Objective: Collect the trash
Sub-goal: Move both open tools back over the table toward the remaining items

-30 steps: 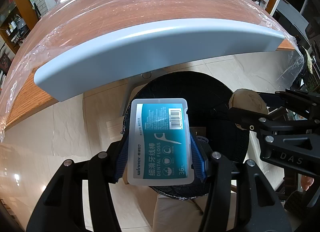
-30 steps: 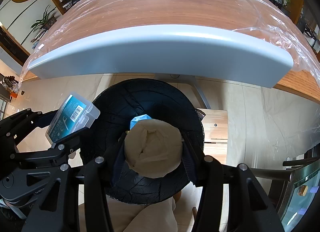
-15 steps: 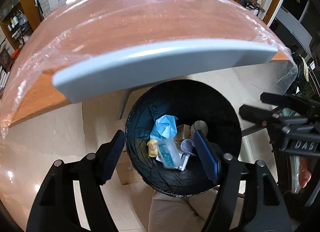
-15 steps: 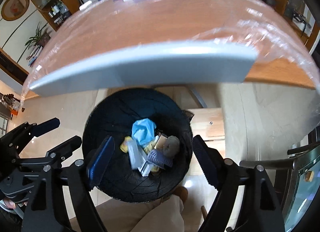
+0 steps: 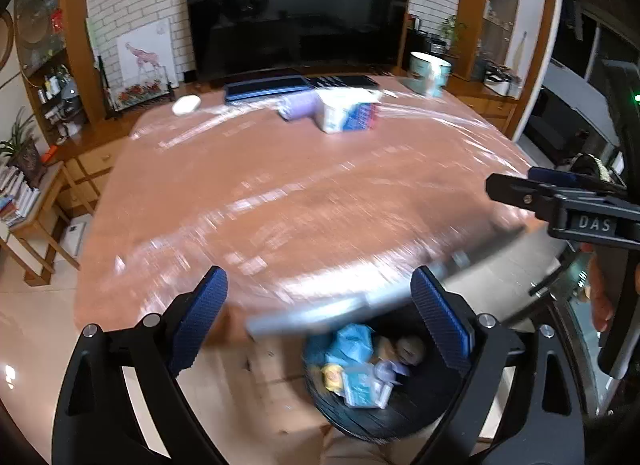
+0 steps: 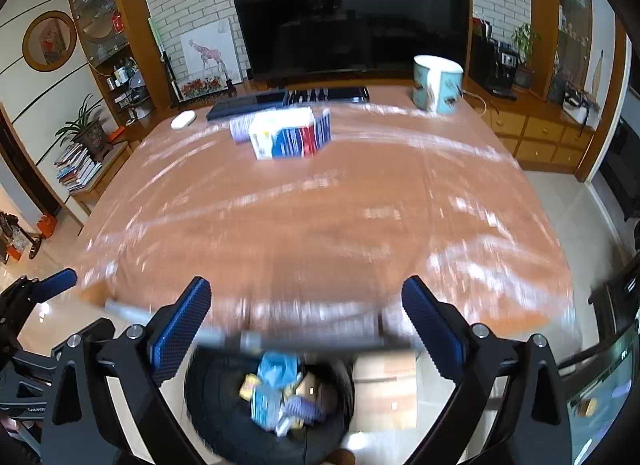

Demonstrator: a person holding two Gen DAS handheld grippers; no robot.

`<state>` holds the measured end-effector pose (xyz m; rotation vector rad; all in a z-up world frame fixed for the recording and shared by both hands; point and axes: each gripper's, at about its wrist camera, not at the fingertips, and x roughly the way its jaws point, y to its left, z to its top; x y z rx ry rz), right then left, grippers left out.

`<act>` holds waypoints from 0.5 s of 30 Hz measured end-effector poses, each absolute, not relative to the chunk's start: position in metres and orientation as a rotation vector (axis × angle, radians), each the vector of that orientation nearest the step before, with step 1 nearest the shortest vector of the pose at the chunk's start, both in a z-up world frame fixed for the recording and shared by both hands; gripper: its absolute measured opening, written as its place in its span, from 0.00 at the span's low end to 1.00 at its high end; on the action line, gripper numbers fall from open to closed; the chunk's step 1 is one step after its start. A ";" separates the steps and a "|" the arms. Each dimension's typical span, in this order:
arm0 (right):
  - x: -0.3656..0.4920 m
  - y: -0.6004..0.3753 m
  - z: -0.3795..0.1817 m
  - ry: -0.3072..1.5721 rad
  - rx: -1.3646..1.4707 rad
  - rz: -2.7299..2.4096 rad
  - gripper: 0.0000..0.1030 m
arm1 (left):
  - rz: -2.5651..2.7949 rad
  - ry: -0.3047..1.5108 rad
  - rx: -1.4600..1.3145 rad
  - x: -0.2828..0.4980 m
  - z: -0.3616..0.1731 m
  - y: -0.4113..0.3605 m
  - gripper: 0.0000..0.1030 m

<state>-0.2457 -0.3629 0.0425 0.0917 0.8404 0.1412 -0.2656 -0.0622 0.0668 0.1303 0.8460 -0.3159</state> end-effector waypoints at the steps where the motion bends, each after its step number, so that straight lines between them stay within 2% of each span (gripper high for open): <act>1: -0.233 -0.358 0.044 0.839 0.081 0.135 0.93 | -0.308 0.842 0.134 -0.256 0.068 -0.059 0.91; 15: -0.108 -0.324 0.015 0.932 0.164 0.086 0.93 | -0.300 0.889 0.189 -0.137 0.056 -0.038 0.91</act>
